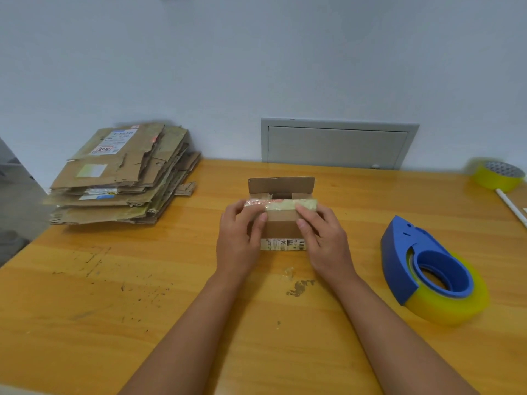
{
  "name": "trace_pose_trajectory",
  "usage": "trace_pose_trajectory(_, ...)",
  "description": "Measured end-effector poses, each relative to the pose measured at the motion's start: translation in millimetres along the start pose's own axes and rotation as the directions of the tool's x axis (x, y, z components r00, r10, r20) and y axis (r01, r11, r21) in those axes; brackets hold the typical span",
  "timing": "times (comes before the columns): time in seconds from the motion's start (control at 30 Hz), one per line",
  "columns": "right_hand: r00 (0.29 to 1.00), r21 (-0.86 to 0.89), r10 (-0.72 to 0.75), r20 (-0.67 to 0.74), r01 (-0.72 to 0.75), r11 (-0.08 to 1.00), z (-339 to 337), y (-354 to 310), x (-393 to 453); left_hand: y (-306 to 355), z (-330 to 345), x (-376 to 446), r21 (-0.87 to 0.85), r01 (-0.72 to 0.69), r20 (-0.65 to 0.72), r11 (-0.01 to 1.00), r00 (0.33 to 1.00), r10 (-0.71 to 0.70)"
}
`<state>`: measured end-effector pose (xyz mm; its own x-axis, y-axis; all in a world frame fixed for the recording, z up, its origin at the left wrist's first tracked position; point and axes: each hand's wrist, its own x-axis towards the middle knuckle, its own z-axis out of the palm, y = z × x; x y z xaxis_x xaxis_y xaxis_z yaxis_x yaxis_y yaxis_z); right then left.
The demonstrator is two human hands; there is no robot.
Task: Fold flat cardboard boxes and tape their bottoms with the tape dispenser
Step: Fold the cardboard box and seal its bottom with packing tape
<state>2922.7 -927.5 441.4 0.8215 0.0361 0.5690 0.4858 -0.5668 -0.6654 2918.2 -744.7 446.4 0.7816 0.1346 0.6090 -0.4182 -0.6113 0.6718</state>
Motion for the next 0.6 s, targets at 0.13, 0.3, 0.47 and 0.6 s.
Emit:
trace_pose_trajectory(0.13,0.998,0.016,0.053,0.035,-0.054,0.998,-0.5,-2.4,-0.7,-2.3,-1.8,-0.3,0.021,0.005,0.033,1.0,0.999,-0.006)
trace_pose_trajectory(0.3,0.994,0.038,0.067,0.082,-0.07,0.997,-3.1,-3.0,-2.2,0.6,-3.4,2.6,0.124,-0.031,0.062,0.992,0.998,0.023)
trace_pose_trajectory(0.47,0.993,0.011,0.066,0.094,-0.067,0.998,-2.6,-3.3,-1.5,1.5,-8.7,23.6,0.182,-0.079,0.173,0.98,0.984,0.047)
trace_pose_trajectory(0.6,0.995,-0.012,0.043,0.094,-0.043,0.999,-4.1,-2.6,-0.7,2.2,-12.4,44.2,0.191,-0.078,0.364,0.979,0.931,0.003)
